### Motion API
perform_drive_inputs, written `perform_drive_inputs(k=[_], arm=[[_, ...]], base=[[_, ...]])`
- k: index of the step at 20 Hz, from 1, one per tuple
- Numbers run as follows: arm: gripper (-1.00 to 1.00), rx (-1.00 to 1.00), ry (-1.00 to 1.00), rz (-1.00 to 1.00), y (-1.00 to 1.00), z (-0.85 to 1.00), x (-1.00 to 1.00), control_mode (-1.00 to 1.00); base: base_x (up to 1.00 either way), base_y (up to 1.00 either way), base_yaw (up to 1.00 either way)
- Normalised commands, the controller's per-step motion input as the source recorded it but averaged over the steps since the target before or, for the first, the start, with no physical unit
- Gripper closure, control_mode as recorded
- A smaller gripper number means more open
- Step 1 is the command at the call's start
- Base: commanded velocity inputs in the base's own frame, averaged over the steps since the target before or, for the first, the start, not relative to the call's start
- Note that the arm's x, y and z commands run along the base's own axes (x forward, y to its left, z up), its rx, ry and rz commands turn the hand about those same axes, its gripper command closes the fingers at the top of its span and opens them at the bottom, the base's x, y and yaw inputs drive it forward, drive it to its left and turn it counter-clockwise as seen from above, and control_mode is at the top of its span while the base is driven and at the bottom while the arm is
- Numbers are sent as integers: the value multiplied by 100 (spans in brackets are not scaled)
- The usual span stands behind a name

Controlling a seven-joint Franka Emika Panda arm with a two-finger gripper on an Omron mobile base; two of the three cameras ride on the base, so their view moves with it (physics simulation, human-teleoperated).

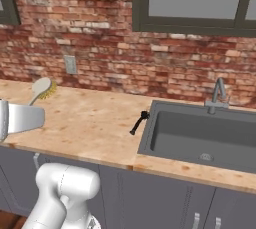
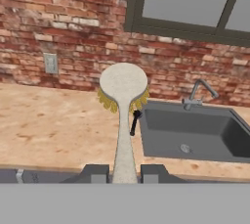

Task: Locate and retrieve the dish brush and dish brush from the cabinet. Place them next to the sink.

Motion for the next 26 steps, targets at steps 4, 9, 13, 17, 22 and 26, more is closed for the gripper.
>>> perform_drive_inputs(k=[4,9,13,17,22,26], arm=[[100,0,0,0,0,0,0,-100],[100,0,0,0,2,0,10,-100],[100,0,0,0,12,-1,68,-100],[100,0,2,-4,-3,-14,83,-100],[100,1,5,0,-15,-31,86,-100],[100,3,0,0,-2,-31,70,-100]], base=[[4,6,-3],[0,0,0],[0,0,0],[0,0,0],[0,0,0],[0,0,0]])
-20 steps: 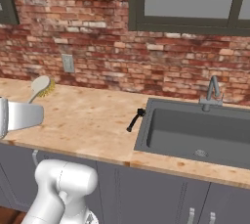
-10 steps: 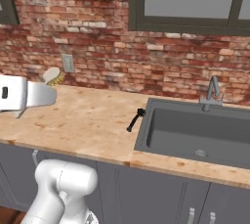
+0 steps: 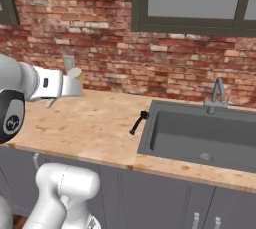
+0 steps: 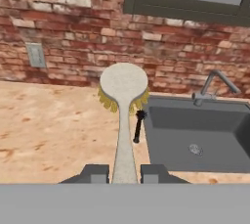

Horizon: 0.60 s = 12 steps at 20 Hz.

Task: Locate and retrieve the dish brush and dish brush from the cabinet. Place them next to the sink.

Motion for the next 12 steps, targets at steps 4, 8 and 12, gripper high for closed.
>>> perform_drive_inputs(k=[4,8,12], arm=[[100,8,15,-1,-1,-65,54,-100],[100,3,13,-3,-1,-68,43,-100],[100,-2,2,-6,-11,-41,37,-100]], base=[[0,0,0],[0,0,0],[0,0,0]])
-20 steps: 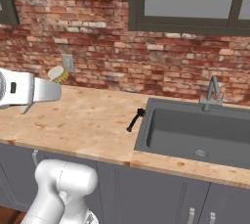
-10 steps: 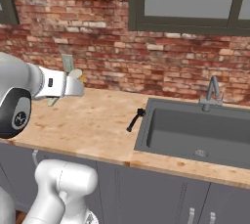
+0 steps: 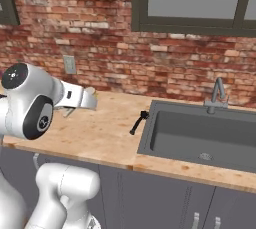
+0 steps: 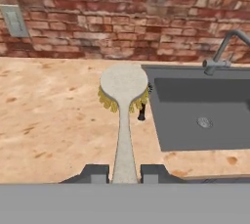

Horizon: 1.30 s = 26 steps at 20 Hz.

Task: Locate and retrieve the dish brush and dish brush from the cabinet. Place them next to the sink.

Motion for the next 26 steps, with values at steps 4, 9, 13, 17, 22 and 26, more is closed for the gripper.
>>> perform_drive_inputs(k=[4,9,13,17,22,26], arm=[[100,-3,3,-9,-25,-30,30,-100],[100,6,13,-9,-20,-44,25,-100],[100,8,24,-4,-12,-40,27,-100],[100,2,21,-1,-2,-35,23,-100],[100,0,13,0,-1,-24,15,-100],[100,10,2,2,-6,-51,21,-100]], base=[[0,0,0],[0,0,0],[0,0,0],[0,0,0],[0,0,0],[0,0,0]])
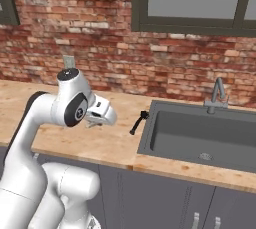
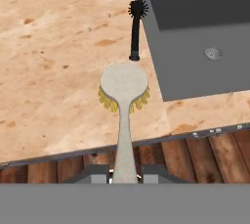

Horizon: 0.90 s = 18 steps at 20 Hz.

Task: Locate and retrieve the dish brush and dish brush from the cabinet. Place them next to the sink.

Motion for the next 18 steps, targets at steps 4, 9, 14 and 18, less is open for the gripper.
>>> perform_drive_inputs(k=[4,9,14,18], arm=[[100,8,-3,12,-6,-20,31,-100],[100,2,-4,16,-14,-11,35,-100],[100,-3,-1,16,-11,-15,20,-100],[100,-5,0,12,-12,-29,0,-100]], base=[[0,0,0],[0,0,0],[0,0,0],[0,0,0]])
